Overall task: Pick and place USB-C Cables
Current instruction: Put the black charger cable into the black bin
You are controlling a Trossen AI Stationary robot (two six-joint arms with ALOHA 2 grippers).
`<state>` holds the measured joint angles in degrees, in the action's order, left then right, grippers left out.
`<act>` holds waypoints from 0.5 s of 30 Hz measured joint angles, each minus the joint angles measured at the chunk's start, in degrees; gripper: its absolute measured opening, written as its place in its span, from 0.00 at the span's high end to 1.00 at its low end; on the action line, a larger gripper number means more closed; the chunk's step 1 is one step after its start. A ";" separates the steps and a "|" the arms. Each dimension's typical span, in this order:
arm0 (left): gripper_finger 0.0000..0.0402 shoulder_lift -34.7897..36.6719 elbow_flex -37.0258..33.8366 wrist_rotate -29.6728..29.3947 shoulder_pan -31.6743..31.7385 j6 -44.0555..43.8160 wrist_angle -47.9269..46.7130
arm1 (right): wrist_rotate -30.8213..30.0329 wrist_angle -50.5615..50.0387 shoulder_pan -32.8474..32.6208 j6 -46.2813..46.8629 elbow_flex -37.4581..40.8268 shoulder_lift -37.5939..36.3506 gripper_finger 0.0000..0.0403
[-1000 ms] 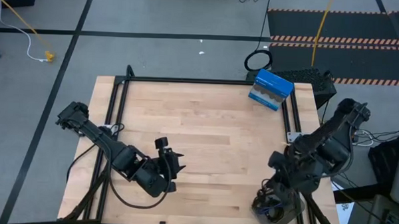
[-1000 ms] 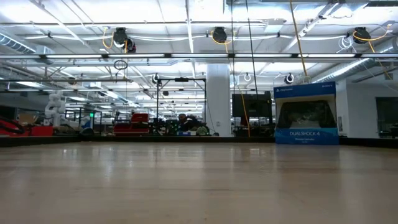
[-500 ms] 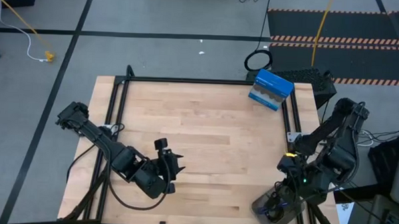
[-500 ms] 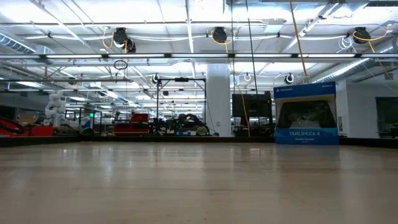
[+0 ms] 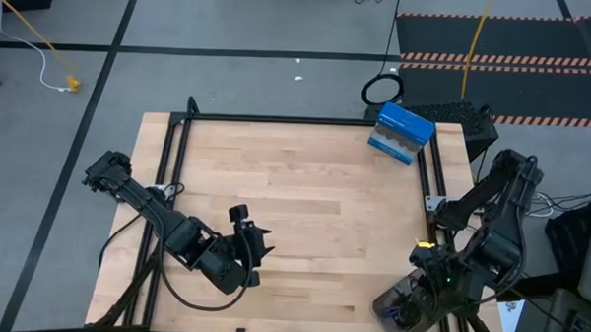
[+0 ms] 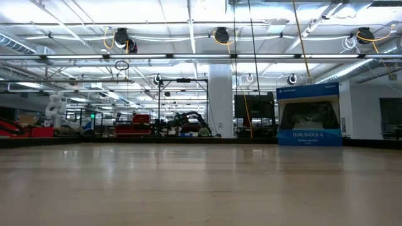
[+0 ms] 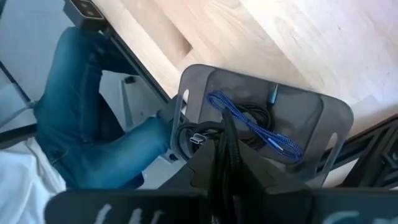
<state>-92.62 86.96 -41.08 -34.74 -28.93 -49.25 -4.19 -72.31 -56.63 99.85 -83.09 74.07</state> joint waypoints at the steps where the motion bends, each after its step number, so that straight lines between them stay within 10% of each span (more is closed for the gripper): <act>1: 0.55 0.00 0.00 0.00 0.00 -0.06 0.00 | -0.04 0.03 -0.10 0.00 0.00 0.32 0.93; 15: 0.55 0.00 0.00 0.00 -0.02 -0.08 0.02 | -0.15 -0.22 -0.12 -0.58 0.02 5.20 0.93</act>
<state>-92.62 86.96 -41.08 -34.76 -29.01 -49.23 -4.34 -72.53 -56.75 99.27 -83.07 79.27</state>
